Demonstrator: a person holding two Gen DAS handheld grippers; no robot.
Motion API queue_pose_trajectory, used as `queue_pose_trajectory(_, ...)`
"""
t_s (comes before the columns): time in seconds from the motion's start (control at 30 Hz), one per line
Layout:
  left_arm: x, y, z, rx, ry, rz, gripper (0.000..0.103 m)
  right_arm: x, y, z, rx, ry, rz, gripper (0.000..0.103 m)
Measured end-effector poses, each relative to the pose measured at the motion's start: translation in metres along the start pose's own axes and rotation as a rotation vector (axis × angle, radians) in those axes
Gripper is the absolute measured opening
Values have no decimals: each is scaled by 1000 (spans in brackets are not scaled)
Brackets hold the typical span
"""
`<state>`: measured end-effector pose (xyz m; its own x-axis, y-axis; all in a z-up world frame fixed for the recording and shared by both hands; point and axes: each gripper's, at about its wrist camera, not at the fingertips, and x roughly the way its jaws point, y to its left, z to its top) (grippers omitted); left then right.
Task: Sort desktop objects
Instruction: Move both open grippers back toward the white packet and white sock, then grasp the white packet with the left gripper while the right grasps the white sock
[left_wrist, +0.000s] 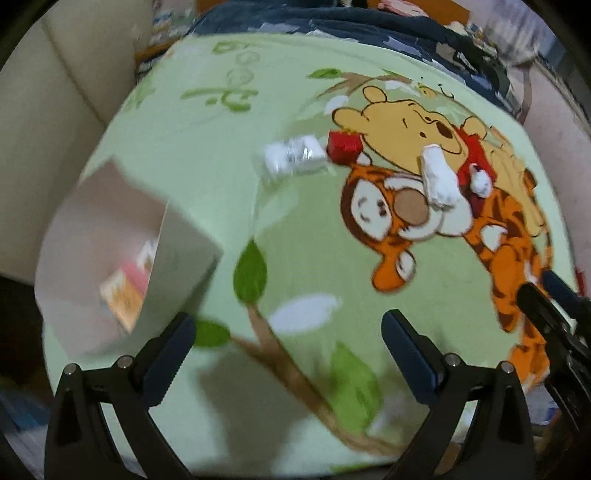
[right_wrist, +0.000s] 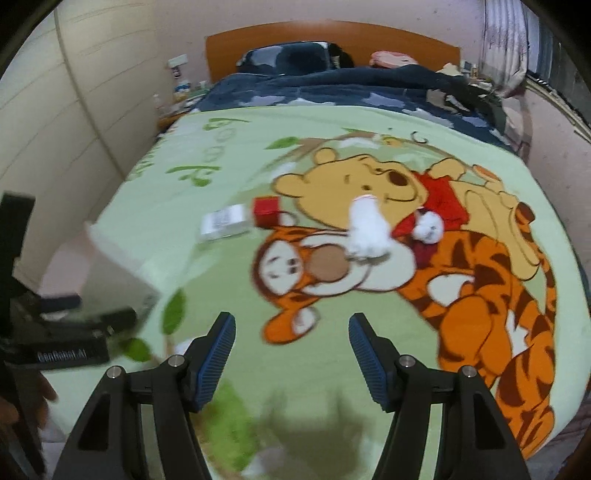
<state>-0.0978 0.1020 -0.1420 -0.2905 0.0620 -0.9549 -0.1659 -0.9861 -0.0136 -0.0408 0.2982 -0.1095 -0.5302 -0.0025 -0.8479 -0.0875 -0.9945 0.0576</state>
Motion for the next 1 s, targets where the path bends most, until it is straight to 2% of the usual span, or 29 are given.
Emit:
queue_pose_trajectory(0.17, 41, -10, 42, -18, -36, 15, 102, 52, -43, 18, 34, 9, -65, 65)
queue_pose_trajectory(0.3, 85, -16, 69, -30, -61, 36, 102, 88, -65, 27, 41, 4, -75, 65)
queue_pose_trajectory(0.6, 172, -36, 128, 111, -129, 135, 102, 148, -80, 20, 11, 22, -38, 65)
queue_pose_trajectory(0.87, 230, -35, 166, 229, -65, 74, 102, 164, -74, 10, -38, 37, -8, 65)
queue_pose_trajectory(1.0, 251, -40, 170, 280, -34, 102, 99, 168, -75, 15, -52, 31, -6, 65)
